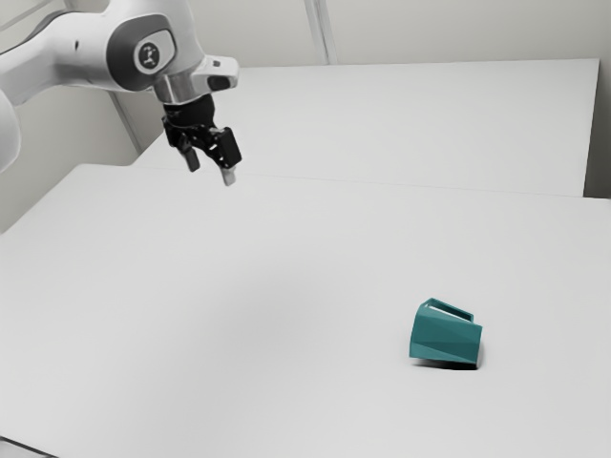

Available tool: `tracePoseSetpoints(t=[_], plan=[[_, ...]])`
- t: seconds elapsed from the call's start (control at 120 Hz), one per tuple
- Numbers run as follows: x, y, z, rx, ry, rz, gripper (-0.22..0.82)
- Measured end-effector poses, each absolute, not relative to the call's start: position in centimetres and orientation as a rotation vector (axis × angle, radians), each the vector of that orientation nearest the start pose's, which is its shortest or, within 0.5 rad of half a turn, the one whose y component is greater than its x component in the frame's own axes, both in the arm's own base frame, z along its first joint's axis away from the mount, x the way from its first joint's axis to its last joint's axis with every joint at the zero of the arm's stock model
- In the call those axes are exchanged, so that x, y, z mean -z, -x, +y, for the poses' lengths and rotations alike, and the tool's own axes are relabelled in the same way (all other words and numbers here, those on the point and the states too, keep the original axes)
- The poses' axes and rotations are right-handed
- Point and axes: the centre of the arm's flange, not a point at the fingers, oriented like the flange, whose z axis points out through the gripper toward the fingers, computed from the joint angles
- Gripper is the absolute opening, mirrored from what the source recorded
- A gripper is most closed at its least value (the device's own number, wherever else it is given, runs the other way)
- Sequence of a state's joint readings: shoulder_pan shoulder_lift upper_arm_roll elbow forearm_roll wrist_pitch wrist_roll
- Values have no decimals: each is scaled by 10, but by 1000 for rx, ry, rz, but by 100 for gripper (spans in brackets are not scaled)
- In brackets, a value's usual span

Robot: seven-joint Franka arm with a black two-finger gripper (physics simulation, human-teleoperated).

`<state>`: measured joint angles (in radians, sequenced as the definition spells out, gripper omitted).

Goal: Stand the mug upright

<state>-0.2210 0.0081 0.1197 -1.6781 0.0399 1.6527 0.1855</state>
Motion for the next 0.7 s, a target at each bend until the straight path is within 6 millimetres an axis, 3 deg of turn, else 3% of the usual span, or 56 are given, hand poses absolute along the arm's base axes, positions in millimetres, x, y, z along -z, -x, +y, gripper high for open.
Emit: tracePoseSetpoints(t=[0.2,0.5,0.583,0.7], plan=[[-574,-553,-34,-53,3102,388,60],[-503,-545,-20,-33,3278,240,60],[-483,-540,-47,14,3318,267,60],[-462,-532,-122,71,3327,421,60]])
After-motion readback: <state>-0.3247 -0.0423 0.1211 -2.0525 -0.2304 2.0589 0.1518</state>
